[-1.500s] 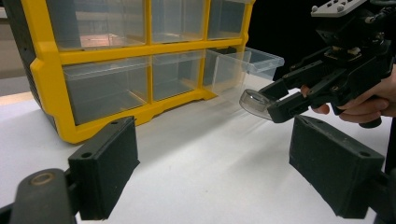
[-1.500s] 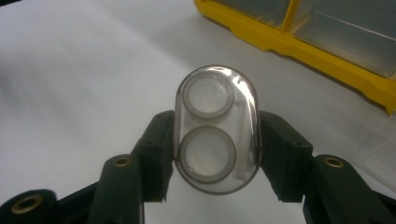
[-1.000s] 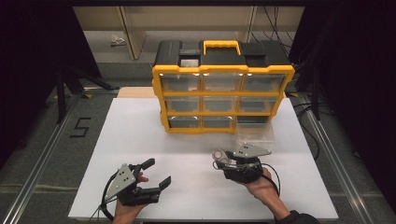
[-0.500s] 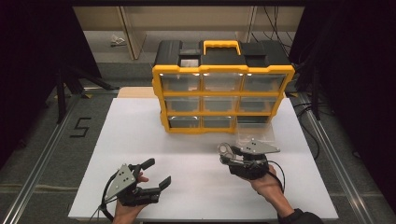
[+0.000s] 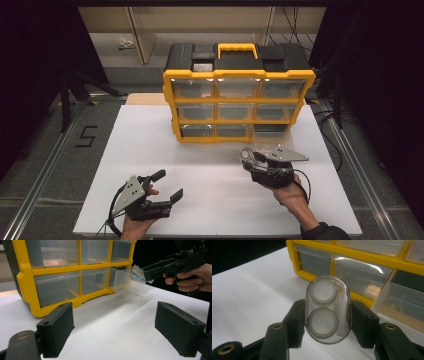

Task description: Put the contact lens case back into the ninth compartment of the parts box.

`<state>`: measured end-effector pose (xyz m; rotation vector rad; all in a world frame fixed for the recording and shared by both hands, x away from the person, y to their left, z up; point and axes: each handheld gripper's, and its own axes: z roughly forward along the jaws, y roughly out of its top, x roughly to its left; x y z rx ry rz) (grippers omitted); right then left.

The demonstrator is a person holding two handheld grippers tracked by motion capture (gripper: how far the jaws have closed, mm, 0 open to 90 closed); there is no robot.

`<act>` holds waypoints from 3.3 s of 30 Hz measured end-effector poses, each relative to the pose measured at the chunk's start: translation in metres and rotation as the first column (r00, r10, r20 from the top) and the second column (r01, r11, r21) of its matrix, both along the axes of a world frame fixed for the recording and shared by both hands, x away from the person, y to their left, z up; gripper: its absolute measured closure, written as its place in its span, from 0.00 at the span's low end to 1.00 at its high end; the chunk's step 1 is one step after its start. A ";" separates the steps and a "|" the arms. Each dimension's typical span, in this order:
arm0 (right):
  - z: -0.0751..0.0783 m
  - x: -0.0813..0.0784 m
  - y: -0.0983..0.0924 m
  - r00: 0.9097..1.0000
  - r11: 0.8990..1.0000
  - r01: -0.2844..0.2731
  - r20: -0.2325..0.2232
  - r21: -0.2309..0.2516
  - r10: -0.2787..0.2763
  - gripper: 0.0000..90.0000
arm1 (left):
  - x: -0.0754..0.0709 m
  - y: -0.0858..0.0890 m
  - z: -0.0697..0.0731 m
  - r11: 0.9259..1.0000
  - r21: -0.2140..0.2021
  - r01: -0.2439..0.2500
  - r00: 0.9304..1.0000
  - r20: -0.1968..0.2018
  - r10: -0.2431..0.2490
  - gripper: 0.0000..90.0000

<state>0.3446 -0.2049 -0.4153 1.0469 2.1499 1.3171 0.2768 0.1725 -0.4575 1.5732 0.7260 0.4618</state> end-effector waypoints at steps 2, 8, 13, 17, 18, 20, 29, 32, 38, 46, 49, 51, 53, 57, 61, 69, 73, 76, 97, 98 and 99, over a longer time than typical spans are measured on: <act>0.001 0.000 -0.001 1.000 1.000 0.006 0.001 0.003 -0.006 0.55 | 0.000 0.000 0.000 1.000 0.001 0.000 1.000 0.000 0.000 0.17; 0.004 0.002 -0.008 1.000 1.000 0.026 0.010 0.016 -0.026 0.55 | 0.000 0.000 0.000 1.000 -0.001 0.001 1.000 0.000 -0.001 0.17; 0.008 0.005 -0.017 0.998 0.998 0.051 0.019 0.031 -0.051 0.55 | 0.000 0.000 0.000 1.000 0.000 0.001 1.000 -0.001 -0.001 0.17; 0.011 0.006 -0.024 0.997 0.997 0.070 0.023 0.042 -0.071 0.55 | 0.000 0.000 0.000 1.000 0.000 0.002 1.000 -0.002 -0.002 0.17; 0.012 0.007 -0.025 0.997 0.996 0.074 0.025 0.044 -0.075 0.55 | 0.000 0.000 0.000 1.000 0.000 0.002 1.000 -0.002 -0.002 0.17; 0.013 0.007 -0.028 0.996 0.995 0.083 0.025 0.049 -0.084 0.55 | 0.000 0.000 0.000 1.000 0.000 0.002 1.000 -0.002 -0.002 0.17; 0.015 0.011 -0.040 0.991 0.990 0.125 0.031 0.067 -0.128 0.55 | 0.000 -0.001 0.000 1.000 0.001 0.003 1.000 -0.001 -0.003 0.17; 0.016 0.013 -0.044 0.990 0.988 0.138 0.031 0.073 -0.140 0.55 | 0.000 -0.001 0.000 1.000 -0.001 0.003 1.000 -0.003 -0.003 0.17; 0.018 0.016 -0.052 0.985 0.983 0.165 0.033 0.082 -0.168 0.55 | 0.000 -0.001 0.000 1.000 0.001 0.004 1.000 -0.003 -0.004 0.17; 0.018 0.022 -0.061 0.980 0.977 0.194 0.030 0.091 -0.198 0.55 | 0.001 -0.001 -0.001 1.000 0.002 0.004 1.000 -0.005 -0.004 0.17; 0.017 0.025 -0.064 0.978 0.975 0.204 0.031 0.093 -0.208 0.55 | 0.001 -0.001 -0.001 1.000 0.001 0.003 1.000 -0.004 -0.003 0.17; 0.017 0.027 -0.066 0.976 0.973 0.213 0.028 0.094 -0.216 0.55 | 0.001 -0.001 -0.001 1.000 0.002 0.003 1.000 -0.005 -0.003 0.17; 0.016 0.030 -0.068 0.974 0.971 0.221 0.027 0.095 -0.224 0.55 | 0.001 -0.001 -0.001 1.000 0.003 0.003 1.000 -0.004 -0.003 0.17; 0.017 0.034 -0.072 0.972 0.968 0.231 0.025 0.101 -0.234 0.55 | 0.001 -0.001 -0.001 1.000 0.002 0.002 1.000 -0.004 -0.002 0.17; 0.017 0.036 -0.072 0.971 0.967 0.236 0.022 0.100 -0.239 0.55 | 0.001 -0.001 -0.001 1.000 0.002 0.003 1.000 -0.001 -0.003 0.17; 0.014 0.041 -0.073 0.968 0.964 0.248 0.016 0.097 -0.250 0.55 | 0.001 -0.001 -0.001 1.000 0.004 0.003 1.000 -0.003 -0.003 0.17; 0.013 0.043 -0.073 0.967 0.964 0.251 0.014 0.093 -0.253 0.55 | 0.001 -0.001 -0.001 1.000 0.002 0.003 1.000 -0.003 -0.003 0.17; 0.012 0.043 -0.072 0.967 0.963 0.251 0.009 0.093 -0.253 0.55 | 0.001 -0.001 -0.001 1.000 -0.005 0.006 1.000 -0.006 -0.006 0.17; 0.008 0.052 -0.071 0.966 0.963 0.258 -0.029 0.080 -0.257 0.55 | 0.001 -0.001 -0.001 1.000 -0.027 0.008 1.000 -0.015 -0.009 0.17; 0.007 0.052 -0.070 0.966 0.963 0.257 -0.033 0.078 -0.255 0.55 | 0.001 0.000 -0.001 1.000 -0.027 0.007 1.000 -0.015 -0.008 0.17; 0.007 0.052 -0.070 0.966 0.963 0.258 -0.036 0.075 -0.256 0.55 | 0.001 0.000 -0.001 1.000 -0.029 0.007 1.000 -0.016 -0.007 0.17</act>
